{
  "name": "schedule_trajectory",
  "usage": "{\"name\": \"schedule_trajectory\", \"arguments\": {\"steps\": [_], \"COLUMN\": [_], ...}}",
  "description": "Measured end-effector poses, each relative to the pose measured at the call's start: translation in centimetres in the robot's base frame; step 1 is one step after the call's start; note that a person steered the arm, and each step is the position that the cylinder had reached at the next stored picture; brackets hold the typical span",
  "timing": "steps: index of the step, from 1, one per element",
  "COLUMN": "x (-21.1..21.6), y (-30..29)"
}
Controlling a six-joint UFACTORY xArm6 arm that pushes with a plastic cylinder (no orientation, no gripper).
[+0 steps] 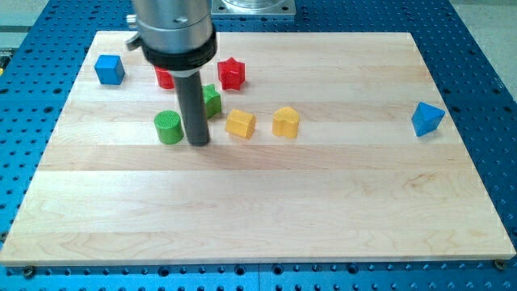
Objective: Move the yellow blocks towards the bottom left of the board
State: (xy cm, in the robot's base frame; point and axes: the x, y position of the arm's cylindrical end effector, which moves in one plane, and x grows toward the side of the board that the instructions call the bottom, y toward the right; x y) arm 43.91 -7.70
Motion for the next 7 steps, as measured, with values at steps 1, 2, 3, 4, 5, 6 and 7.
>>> {"name": "schedule_trajectory", "arguments": {"steps": [1,2,3,4,5,6,7], "x": [-2.5,-3.4,-3.1,1.6,4.8,5.2,10.5], "y": [0.4,3.2,8.0,8.0,6.1,15.4,11.8]}}
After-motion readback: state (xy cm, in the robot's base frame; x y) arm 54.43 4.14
